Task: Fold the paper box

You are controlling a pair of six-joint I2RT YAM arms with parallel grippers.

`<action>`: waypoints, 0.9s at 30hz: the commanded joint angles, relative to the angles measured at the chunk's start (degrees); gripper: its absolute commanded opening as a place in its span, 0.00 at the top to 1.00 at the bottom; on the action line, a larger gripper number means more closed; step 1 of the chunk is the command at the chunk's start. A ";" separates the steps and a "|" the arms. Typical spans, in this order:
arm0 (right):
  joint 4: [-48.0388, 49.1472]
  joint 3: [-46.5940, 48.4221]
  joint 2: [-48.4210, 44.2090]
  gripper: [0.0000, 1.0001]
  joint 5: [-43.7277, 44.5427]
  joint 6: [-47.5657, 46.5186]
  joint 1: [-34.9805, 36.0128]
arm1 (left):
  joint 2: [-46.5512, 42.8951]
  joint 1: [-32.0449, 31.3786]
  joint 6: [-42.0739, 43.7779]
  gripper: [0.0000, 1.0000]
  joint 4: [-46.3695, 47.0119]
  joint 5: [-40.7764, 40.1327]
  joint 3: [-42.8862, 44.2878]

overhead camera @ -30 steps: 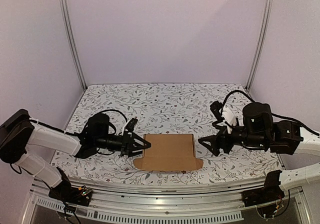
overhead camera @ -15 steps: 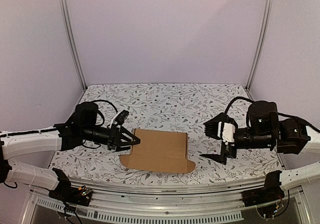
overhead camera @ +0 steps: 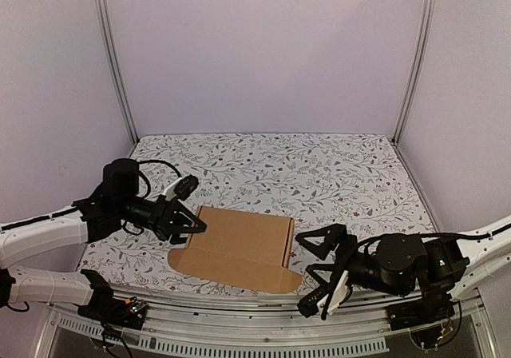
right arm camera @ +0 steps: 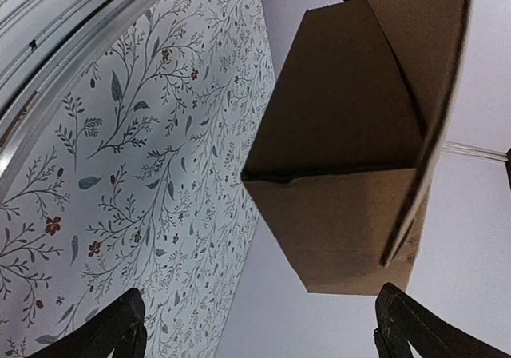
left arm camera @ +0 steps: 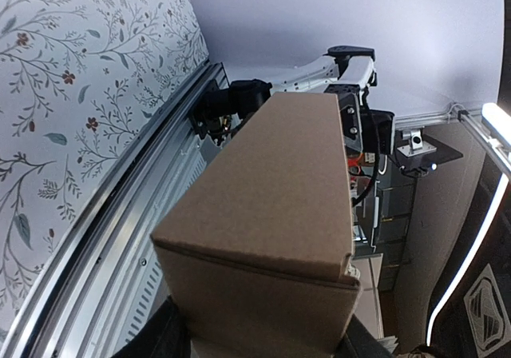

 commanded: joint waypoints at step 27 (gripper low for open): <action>23.89 4.07 13.16 0.21 7.25 -24.35 5.85 | -2.32 0.88 7.27 1.00 -11.19 6.82 -0.58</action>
